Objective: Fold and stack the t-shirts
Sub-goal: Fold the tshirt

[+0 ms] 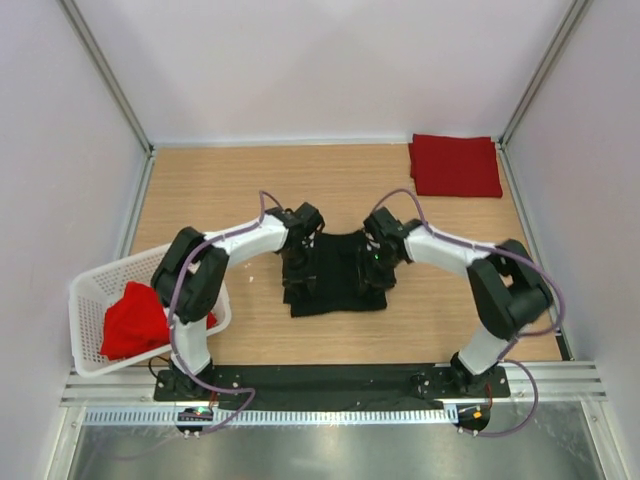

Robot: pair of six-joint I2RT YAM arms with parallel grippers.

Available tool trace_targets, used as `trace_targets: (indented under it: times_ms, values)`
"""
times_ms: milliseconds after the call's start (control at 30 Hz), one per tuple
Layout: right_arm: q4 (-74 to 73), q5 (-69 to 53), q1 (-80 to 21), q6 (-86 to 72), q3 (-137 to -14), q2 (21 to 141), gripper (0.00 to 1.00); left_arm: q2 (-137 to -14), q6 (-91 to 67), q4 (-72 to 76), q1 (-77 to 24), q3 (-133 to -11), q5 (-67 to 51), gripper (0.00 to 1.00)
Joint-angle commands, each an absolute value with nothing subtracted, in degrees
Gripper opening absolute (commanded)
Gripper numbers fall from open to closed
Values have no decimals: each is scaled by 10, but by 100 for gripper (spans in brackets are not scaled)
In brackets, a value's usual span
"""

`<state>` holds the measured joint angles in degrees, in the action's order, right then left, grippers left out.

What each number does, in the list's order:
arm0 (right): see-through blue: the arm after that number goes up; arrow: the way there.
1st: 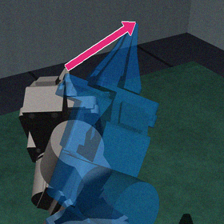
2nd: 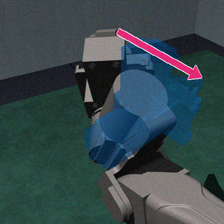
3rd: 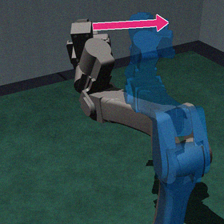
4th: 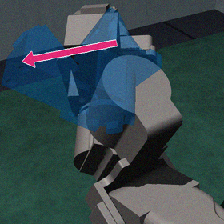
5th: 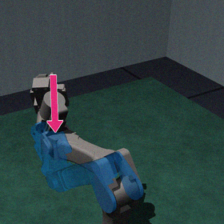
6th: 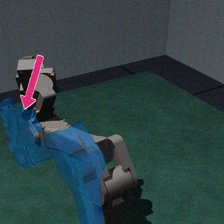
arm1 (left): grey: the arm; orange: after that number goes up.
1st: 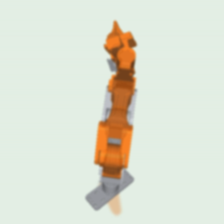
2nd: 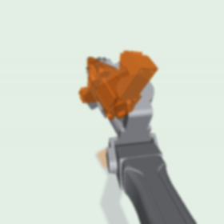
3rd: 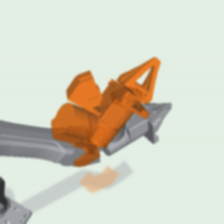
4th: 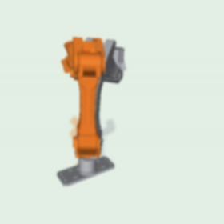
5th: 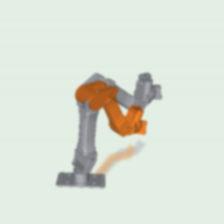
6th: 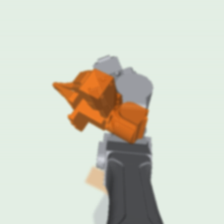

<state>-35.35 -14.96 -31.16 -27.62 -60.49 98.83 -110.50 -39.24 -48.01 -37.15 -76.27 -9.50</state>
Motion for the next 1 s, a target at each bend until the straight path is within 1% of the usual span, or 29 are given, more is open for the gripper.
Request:
trace_targets:
  times_ms: [0,33,67,100,167,200,233,300,433,500,567,667,733,867,967]
  values:
    - [-378,-173,-326,-341,-506,858,47,-1009,-412,-503,-387,-707,-120,43]
    - [-378,-179,-325,-345,-471,831,48,-991,-417,-504,-390,-687,-125,44]
    - [-387,-178,-326,-345,-462,807,50,-970,-424,-509,-394,-681,-129,47]
    - [-397,-158,-325,-335,-458,762,51,-936,-425,-511,-394,-677,-140,48]
    - [-419,-148,-322,-317,-472,733,55,-905,-425,-525,-393,-685,-140,52]
    - [-426,-142,-321,-302,-481,726,59,-882,-425,-531,-393,-691,-135,56]
    - [-433,-132,-320,-292,-504,723,64,-876,-425,-536,-390,-699,-135,57]
    - [-443,-121,-303,-260,-529,734,66,-873,-428,-544,-385,-728,-153,58]
    - [-452,-148,-244,-218,-617,790,67,-905,-453,-535,-386,-767,-202,58]
    - [-455,-177,-214,-184,-645,827,68,-916,-483,-528,-391,-757,-231,53]
    - [-464,-183,-206,-166,-693,866,69,-920,-532,-488,-402,-735,-245,45]
    - [-441,-215,-202,-150,-735,911,69,-939,-572,-443,-425,-704,-249,38]
    - [-436,-260,-202,-142,-760,942,69,-955,-577,-444,-437,-706,-235,35]
    - [-425,-272,-201,-141,-781,990,69,-1018,-567,-460,-438,-719,-199,28]
    - [-421,-296,-195,-148,-784,1021,68,-1047,-536,-485,-439,-737,-150,25]
